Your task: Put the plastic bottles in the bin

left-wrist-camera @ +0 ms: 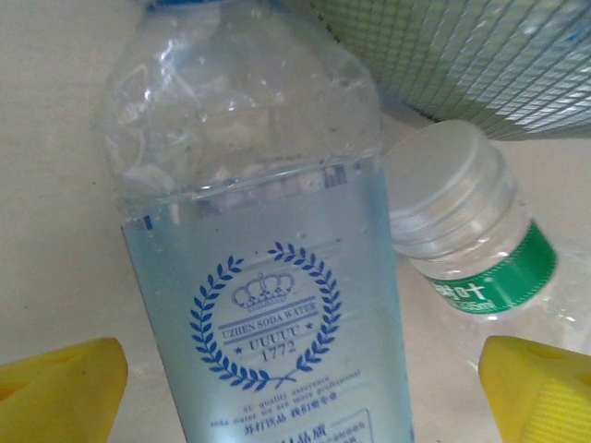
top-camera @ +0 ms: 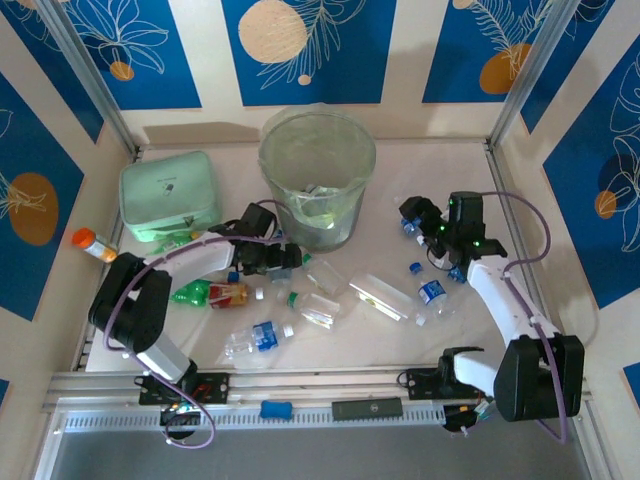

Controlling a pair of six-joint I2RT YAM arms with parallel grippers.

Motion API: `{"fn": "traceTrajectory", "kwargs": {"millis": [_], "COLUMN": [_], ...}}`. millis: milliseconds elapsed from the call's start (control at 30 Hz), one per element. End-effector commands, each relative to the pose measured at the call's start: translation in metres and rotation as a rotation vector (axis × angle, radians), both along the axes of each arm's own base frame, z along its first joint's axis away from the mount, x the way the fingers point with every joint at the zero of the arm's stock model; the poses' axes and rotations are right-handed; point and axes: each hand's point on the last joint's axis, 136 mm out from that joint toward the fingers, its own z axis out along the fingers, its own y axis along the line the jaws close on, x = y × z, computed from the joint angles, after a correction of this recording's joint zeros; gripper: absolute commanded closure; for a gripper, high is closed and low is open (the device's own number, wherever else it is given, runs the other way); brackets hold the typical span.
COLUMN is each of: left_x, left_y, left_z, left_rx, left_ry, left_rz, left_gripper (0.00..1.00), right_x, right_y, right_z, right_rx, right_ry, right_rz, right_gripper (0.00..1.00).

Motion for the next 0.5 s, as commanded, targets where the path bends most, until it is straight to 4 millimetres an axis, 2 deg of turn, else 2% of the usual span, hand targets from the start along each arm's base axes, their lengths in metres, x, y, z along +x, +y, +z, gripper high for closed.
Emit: {"fn": "traceTrajectory", "kwargs": {"millis": [0, 200, 467], "left_x": [0.005, 0.008, 0.009], "left_y": [-0.001, 0.005, 0.011], "left_z": [-0.002, -0.011, -0.012], "left_rx": [0.038, 0.090, 0.114], "left_ry": [-0.016, -0.021, -0.045], "left_rz": [0.016, 0.045, 0.052], "left_gripper": [0.04, 0.14, 0.35], "right_x": [0.007, 0.010, 0.016], "right_y": [0.019, 0.034, 0.036], "right_z": [0.004, -0.004, 0.001], "right_rx": [0.067, 0.044, 0.037], "right_ry": [-0.029, -0.004, -0.017], "right_rz": [0.015, 0.049, 0.050], "right_gripper": [0.01, 0.01, 0.01]}}
